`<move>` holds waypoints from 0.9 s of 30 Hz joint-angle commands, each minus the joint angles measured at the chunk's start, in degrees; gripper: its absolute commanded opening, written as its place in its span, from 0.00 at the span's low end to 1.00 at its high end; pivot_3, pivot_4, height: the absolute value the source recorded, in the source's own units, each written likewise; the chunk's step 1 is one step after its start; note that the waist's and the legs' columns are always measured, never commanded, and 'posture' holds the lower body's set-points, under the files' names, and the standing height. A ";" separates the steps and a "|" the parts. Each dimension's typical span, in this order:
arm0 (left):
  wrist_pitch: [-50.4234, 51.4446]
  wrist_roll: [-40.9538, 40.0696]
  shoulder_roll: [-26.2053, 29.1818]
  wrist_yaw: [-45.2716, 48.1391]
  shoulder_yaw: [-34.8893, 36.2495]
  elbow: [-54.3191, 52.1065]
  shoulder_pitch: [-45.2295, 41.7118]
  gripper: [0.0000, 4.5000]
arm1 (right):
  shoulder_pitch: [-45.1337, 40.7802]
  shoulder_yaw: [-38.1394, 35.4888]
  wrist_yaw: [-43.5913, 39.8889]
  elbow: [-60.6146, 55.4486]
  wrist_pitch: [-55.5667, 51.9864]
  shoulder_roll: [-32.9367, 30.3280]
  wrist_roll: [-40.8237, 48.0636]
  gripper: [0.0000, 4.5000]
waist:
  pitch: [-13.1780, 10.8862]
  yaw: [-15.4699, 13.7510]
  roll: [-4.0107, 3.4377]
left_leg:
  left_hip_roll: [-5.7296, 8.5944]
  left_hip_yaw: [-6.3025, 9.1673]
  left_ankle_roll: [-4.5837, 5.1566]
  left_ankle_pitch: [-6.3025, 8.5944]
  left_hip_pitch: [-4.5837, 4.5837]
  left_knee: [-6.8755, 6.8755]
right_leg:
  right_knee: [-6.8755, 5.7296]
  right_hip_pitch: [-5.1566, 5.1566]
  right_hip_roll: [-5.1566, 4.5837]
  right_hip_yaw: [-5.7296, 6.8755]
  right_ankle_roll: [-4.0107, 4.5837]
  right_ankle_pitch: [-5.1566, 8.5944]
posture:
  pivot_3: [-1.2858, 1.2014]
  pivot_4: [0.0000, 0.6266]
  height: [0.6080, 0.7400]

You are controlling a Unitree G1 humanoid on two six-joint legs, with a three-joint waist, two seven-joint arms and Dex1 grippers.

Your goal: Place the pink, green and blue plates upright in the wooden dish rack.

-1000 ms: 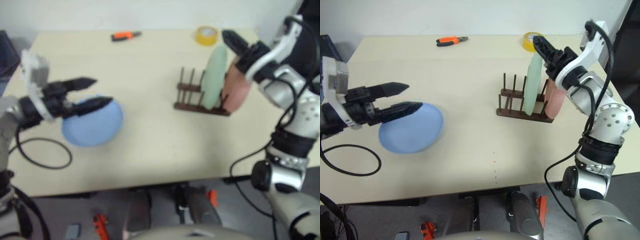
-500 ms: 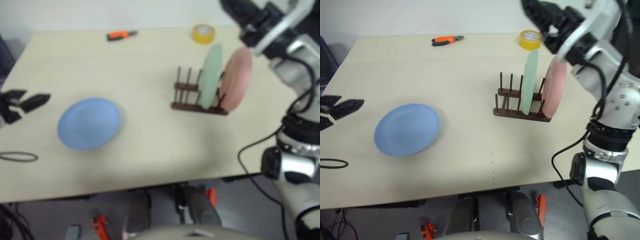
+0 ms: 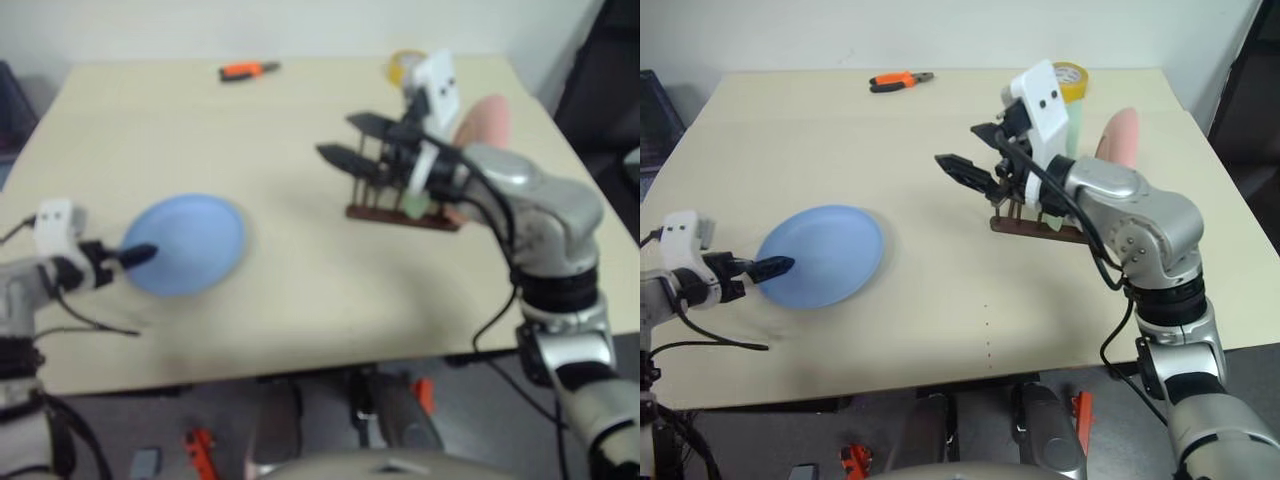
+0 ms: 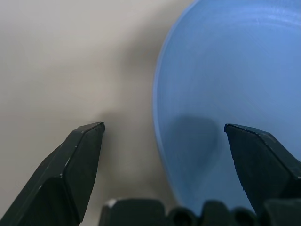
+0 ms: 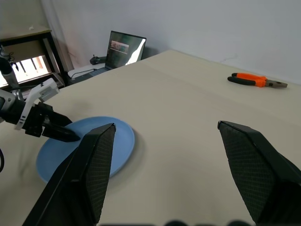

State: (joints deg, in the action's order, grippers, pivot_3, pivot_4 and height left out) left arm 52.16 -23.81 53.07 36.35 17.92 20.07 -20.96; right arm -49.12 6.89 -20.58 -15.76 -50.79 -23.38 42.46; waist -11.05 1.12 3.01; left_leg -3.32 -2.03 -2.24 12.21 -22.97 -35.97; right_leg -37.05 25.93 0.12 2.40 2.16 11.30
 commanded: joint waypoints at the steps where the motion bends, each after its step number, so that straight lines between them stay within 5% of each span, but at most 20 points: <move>1: 0.79 0.93 -1.62 -1.29 -0.72 -0.12 -0.01 1.00 | -1.00 -1.22 -1.23 -2.29 1.36 0.70 -1.31 0.84 | 0.05 -0.02 -0.08 | -0.01 0.01 0.00 0.00 0.04 0.00 | 0.00 -0.04 0.00 0.03 0.00 0.00 | 0.52 0.24 1.00; 5: 1.36 -0.26 -2.37 -2.53 1.96 -1.55 -0.85 0.79 | -1.07 0.04 -2.49 -2.15 1.45 0.72 -3.63 0.84 | 0.05 -0.15 -0.09 | -0.04 0.04 0.00 0.00 0.07 -0.02 | -0.01 -0.09 0.00 0.11 0.00 -0.01 | 0.52 0.24 1.00; 15: 8.57 -4.13 -10.88 -11.96 6.17 -9.69 -10.57 0.01 | 1.18 10.28 -9.73 -0.78 9.26 -1.17 -17.06 0.84 | 0.07 -0.88 0.00 | -0.01 0.02 -0.01 0.00 -0.11 -0.08 | 0.13 -0.08 0.01 0.09 -0.02 -0.01 | 0.52 0.24 1.00; 19: 11.32 -2.48 -11.66 -17.42 5.09 -13.26 -17.52 0.01 | 0.78 17.34 -14.89 1.62 17.65 -1.15 -25.00 0.84 | 0.06 -0.78 0.13 | 0.17 0.02 -0.01 0.00 -0.10 -0.13 | 0.10 -0.09 0.06 0.06 -0.08 -0.05 | 0.52 0.24 1.00; 27: 12.18 6.18 -3.86 -15.52 -12.33 -18.60 -31.58 0.01 | -2.91 32.44 -19.54 15.38 36.75 7.39 -43.31 0.84 | 0.01 0.04 0.29 | -0.01 0.10 -0.05 0.01 -0.01 -0.07 | 0.09 -0.09 0.50 0.04 -0.10 -0.07 | 0.52 0.24 1.00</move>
State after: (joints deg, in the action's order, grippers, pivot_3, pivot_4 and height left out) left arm 63.69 -18.12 48.31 19.57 7.20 4.26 -51.15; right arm -50.61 38.31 -40.67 -2.12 -18.31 -17.18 2.63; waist -11.04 1.16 3.29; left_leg -3.37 -1.94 -2.32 12.23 -22.98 -36.06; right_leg -36.97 25.84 0.66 2.43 2.06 11.23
